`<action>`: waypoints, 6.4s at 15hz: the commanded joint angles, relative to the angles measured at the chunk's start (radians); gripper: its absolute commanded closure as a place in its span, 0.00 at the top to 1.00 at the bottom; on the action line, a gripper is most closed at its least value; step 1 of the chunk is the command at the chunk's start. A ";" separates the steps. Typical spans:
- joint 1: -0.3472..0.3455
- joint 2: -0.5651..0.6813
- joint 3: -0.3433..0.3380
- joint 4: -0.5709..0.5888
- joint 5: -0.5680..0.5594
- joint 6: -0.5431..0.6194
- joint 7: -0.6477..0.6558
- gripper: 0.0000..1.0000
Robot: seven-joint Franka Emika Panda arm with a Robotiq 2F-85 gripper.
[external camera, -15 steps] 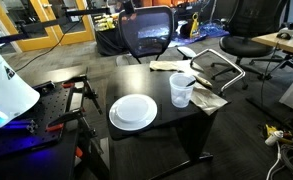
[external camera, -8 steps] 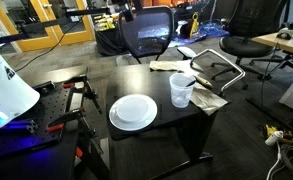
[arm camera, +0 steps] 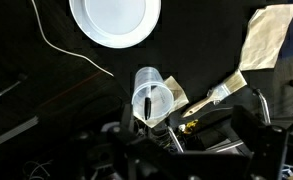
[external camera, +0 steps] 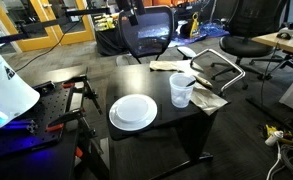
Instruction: Take the pen out of the cup and set it on the table
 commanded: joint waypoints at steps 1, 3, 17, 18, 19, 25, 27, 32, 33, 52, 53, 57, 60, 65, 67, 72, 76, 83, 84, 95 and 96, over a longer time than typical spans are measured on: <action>-0.033 0.122 0.048 0.022 -0.078 0.093 0.086 1.00; -0.061 0.193 0.070 0.039 -0.151 0.116 0.162 1.00; 0.094 0.582 -0.156 0.253 -0.288 0.220 0.320 1.00; 0.111 0.601 -0.171 0.268 -0.273 0.229 0.310 1.00; 0.127 0.619 -0.185 0.282 -0.261 0.234 0.303 1.00; 0.176 0.684 -0.240 0.345 -0.186 0.238 0.262 1.00; 0.179 0.697 -0.249 0.354 -0.165 0.239 0.245 1.00; 0.178 0.721 -0.260 0.373 -0.114 0.240 0.183 0.83; 0.177 0.723 -0.258 0.376 -0.103 0.242 0.171 0.77; 0.180 0.831 -0.268 0.486 0.006 0.228 0.071 0.43; 0.181 0.837 -0.270 0.492 0.009 0.227 0.072 0.42; 0.180 0.860 -0.272 0.515 0.020 0.227 0.069 0.41; 0.185 0.878 -0.282 0.534 0.016 0.226 0.072 0.42; 0.189 0.903 -0.295 0.560 0.013 0.227 0.070 0.39; 0.190 0.908 -0.294 0.564 0.014 0.230 0.068 0.14; 0.203 0.891 -0.301 0.546 0.009 0.241 0.071 0.04; 0.231 0.841 -0.341 0.505 -0.004 0.250 0.085 0.04; 0.249 0.669 -0.394 0.399 0.000 0.306 0.073 0.04; 0.238 0.632 -0.383 0.381 0.002 0.306 0.063 0.04; 0.211 0.228 -0.249 0.207 0.259 0.171 -0.268 0.04; 0.225 0.206 -0.249 0.201 0.288 0.145 -0.307 0.04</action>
